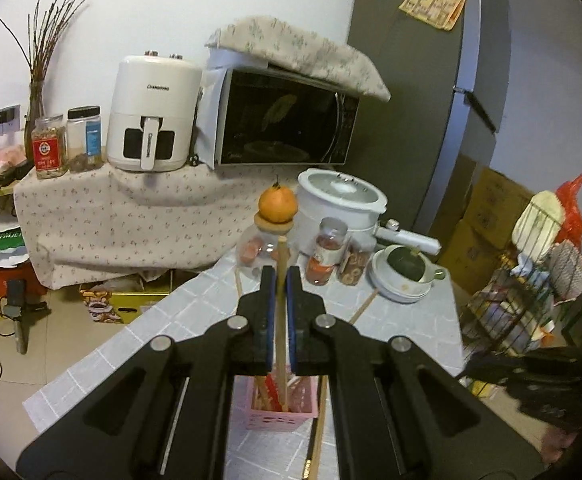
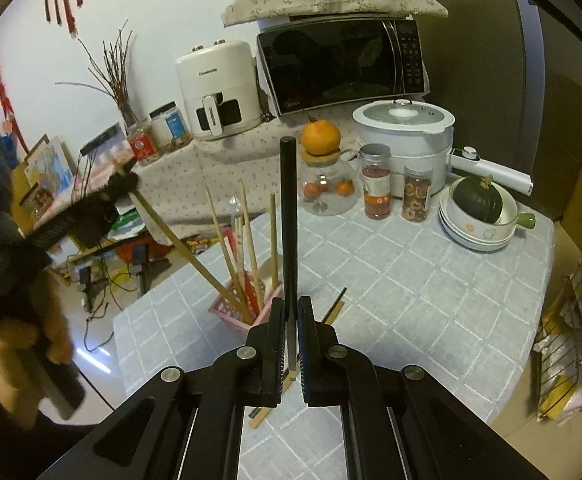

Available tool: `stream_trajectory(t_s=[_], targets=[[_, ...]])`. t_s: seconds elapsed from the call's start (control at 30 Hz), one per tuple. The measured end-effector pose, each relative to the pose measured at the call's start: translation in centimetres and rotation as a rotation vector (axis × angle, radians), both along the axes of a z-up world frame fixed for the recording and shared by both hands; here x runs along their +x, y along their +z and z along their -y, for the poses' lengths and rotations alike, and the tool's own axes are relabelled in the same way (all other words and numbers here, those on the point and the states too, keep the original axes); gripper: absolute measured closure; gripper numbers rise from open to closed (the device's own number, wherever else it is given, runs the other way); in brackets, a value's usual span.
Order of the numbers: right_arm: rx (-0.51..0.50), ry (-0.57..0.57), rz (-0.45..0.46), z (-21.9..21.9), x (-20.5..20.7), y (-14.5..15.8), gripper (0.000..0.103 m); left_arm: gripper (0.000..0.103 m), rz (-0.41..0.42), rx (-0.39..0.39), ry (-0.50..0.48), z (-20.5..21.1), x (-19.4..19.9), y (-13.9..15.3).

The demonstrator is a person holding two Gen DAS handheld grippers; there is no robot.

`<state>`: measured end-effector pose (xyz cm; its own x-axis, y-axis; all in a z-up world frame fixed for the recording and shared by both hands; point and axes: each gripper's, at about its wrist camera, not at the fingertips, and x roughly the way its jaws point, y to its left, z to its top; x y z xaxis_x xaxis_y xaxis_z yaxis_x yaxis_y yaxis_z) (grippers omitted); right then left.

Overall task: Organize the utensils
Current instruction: 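Carry the black and wooden chopsticks up over the pink basket with both tools, then insert both chopsticks into the pink basket and open both tools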

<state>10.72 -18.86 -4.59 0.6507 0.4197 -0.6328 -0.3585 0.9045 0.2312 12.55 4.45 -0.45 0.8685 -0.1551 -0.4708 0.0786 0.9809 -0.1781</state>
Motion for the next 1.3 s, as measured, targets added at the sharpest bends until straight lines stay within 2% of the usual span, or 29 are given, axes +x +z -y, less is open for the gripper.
stream_trajectory(t_s=[0.27, 0.4, 0.47, 0.53, 0.67, 0.73, 0.8, 0.97, 1.07, 1.13, 1.3], targets=[[0.041, 0.002, 0.029, -0.8, 0.3, 1.2, 0.097, 0.097, -0.121, 0.020, -0.003, 0.2, 2.9, -2.9], [0.063, 0.005, 0.042, -1.2, 0.3, 1.6, 0.097, 0.097, -0.157, 0.021, -0.003, 0.2, 3.7, -3.5], [0.067, 0.008, 0.053, -1.5, 0.3, 1.9, 0.097, 0.090, -0.160, 0.013, -0.002, 0.1, 3.7, -3.4], [0.069, 0.009, 0.057, -1.8, 0.3, 2.1, 0.097, 0.073, -0.167, -0.008, 0.000, -0.1, 3.7, -3.2], [0.082, 0.011, 0.061, -2.4, 0.5, 2.4, 0.097, 0.065, -0.174, -0.024, 0.001, -0.8, 2.9, -2.3], [0.081, 0.015, 0.070, -2.9, 0.6, 2.7, 0.097, 0.055, -0.189, -0.015, 0.013, -1.1, 2.6, -2.1], [0.069, 0.017, 0.085, -3.6, 0.8, 2.9, 0.097, 0.050, -0.225, -0.018, 0.028, -1.8, 2.1, -2.1], [0.051, 0.028, 0.107, -5.8, 2.0, 3.3, 0.097, 0.050, -0.352, 0.015, 0.070, -3.1, 1.4, -3.4], [0.022, 0.029, 0.121, -7.2, 2.8, 3.1, 0.097, 0.050, -0.414, -0.025, 0.074, -4.1, 1.1, -4.3], [-0.004, 0.030, 0.117, -8.0, 3.3, 2.7, 0.097, 0.050, -0.431, -0.038, 0.075, -4.6, 0.8, -4.5], [-0.095, 0.032, 0.089, -10.4, 4.6, 0.6, 0.097, 0.050, -0.453, -0.009, 0.071, -5.1, 0.1, -5.0]])
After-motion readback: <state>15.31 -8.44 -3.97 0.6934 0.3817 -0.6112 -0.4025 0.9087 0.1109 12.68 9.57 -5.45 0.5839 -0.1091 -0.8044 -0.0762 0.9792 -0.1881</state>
